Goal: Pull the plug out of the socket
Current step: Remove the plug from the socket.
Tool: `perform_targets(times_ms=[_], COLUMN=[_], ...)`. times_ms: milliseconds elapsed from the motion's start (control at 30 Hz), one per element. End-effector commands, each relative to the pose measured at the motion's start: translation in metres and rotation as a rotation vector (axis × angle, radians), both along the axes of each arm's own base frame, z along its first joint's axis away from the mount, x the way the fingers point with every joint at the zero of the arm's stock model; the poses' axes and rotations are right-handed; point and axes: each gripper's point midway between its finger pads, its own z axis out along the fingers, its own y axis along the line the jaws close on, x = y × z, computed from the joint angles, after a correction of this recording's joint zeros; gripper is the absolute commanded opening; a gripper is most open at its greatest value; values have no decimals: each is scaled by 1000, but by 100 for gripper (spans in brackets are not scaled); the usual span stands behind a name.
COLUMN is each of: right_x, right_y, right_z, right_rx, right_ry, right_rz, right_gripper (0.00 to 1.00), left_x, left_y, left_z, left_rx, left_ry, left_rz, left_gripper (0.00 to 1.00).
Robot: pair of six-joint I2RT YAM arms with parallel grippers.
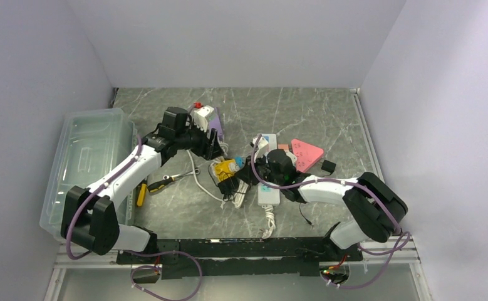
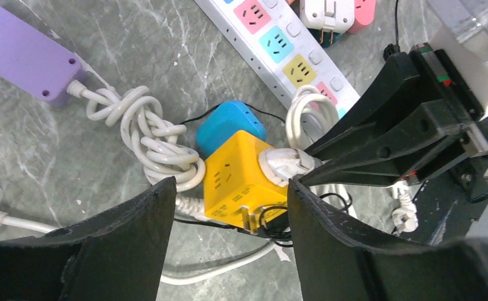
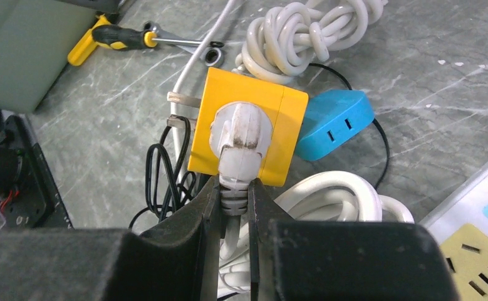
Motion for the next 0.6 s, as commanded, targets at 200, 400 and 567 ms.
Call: perform_targets(times_ms=[200,400,567], right_x=[-17,-12,-10], right_y=[21,16,12], right_z=[68,68,69], right_rx=[190,199,218], right_ry=[-144,-135,-122], right_rz=[190,167,161], right_gripper=[0,0,0], left_x=[-14,-24,-27], left_y=[-20,-28,-30], left_z=[-17,-29,-41], left_rx=[143,210,271], left_ry=[-210,-281,-275], left_rz=[-150,-207,-231], left_gripper=[71,73,75])
